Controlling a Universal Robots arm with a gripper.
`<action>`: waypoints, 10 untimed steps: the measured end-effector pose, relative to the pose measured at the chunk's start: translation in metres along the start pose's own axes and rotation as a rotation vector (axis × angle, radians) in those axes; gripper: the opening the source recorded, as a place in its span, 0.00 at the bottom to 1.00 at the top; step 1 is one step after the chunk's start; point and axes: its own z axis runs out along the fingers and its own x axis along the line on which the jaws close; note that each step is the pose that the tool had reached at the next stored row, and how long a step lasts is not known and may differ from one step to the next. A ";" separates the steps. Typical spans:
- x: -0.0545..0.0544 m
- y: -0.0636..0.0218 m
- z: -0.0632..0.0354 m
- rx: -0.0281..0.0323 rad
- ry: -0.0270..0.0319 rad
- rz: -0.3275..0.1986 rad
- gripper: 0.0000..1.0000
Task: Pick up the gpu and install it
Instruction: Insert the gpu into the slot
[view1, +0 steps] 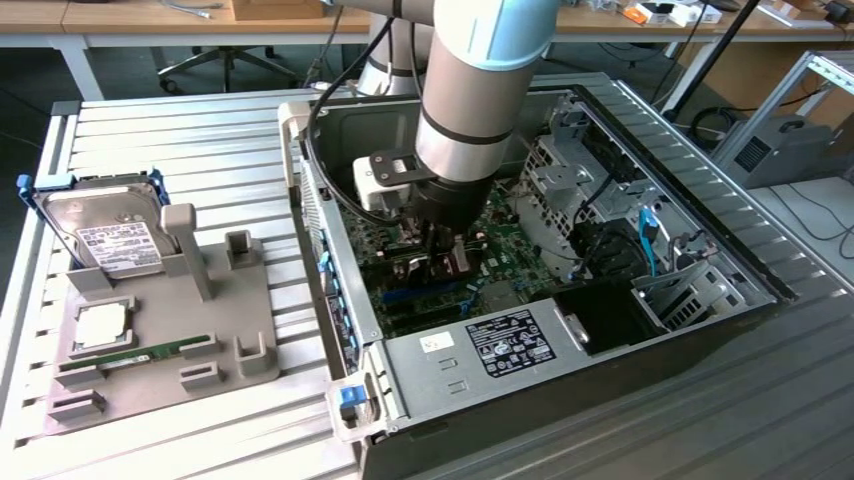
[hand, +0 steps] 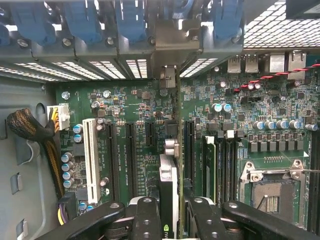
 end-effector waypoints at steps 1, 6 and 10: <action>0.000 0.0000 0.0000 0.0000 0.0000 0.000 0.27; 0.001 0.0000 0.0000 0.0001 -0.0002 0.000 0.27; 0.001 0.0000 -0.0001 0.0000 0.0000 0.000 0.27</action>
